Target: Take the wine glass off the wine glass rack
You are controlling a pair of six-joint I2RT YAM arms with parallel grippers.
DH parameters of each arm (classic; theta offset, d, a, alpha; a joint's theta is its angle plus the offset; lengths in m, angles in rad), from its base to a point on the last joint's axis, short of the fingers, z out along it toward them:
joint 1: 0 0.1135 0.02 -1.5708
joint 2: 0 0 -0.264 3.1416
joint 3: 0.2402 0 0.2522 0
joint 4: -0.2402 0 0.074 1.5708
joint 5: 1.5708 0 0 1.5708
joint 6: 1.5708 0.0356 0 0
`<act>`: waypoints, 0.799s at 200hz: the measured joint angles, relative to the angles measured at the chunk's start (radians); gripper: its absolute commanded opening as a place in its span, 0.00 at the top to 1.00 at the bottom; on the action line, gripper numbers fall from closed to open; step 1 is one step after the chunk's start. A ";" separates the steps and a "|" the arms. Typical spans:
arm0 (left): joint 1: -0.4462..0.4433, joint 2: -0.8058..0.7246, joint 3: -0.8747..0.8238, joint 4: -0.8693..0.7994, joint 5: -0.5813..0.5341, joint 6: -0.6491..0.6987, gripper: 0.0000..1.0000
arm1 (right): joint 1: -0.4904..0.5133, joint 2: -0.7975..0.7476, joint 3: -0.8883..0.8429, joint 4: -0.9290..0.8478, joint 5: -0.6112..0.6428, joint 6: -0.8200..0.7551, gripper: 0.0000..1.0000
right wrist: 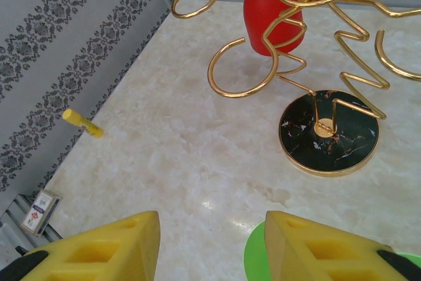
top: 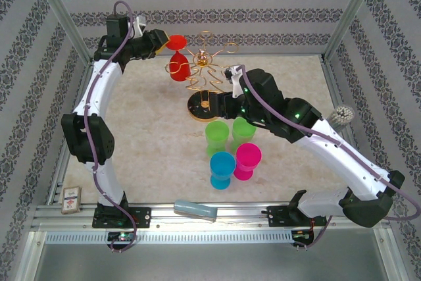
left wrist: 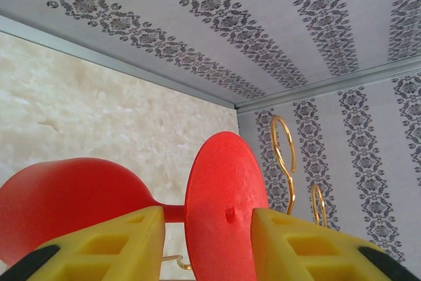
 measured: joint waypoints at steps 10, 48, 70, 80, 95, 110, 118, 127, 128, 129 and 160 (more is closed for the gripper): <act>-0.002 0.002 0.000 0.000 0.002 -0.001 0.62 | 0.000 0.000 0.000 0.002 0.000 0.000 0.54; -0.006 0.004 0.000 0.000 0.003 -0.005 0.65 | 0.000 0.000 -0.001 0.002 0.000 0.011 0.54; -0.008 0.004 0.000 0.000 0.003 -0.008 0.68 | 0.000 -0.001 -0.003 0.002 0.000 0.016 0.54; -0.008 0.004 0.000 0.001 0.003 -0.008 0.69 | 0.000 -0.001 -0.005 0.003 0.000 0.018 0.54; -0.008 0.004 0.000 0.001 0.003 -0.010 0.72 | 0.000 -0.001 -0.008 0.005 0.000 0.019 0.54; -0.008 0.004 0.000 0.003 0.003 -0.011 0.76 | 0.000 -0.001 -0.011 0.005 0.000 0.021 0.54; -0.008 0.004 0.000 0.004 0.003 -0.014 0.79 | 0.000 -0.001 -0.011 0.005 0.000 0.023 0.54; -0.008 0.004 0.000 0.004 0.003 -0.014 0.80 | 0.000 -0.001 -0.012 0.007 0.000 0.023 0.54; -0.008 0.004 0.000 0.004 0.003 -0.014 0.81 | 0.000 -0.001 -0.012 0.007 0.000 0.023 0.54; -0.008 0.004 0.000 0.004 0.003 -0.014 0.81 | 0.000 -0.001 -0.012 0.007 0.000 0.023 0.54; -0.008 0.004 0.000 0.006 0.003 -0.014 0.88 | 0.000 -0.001 -0.012 0.009 0.000 0.023 0.54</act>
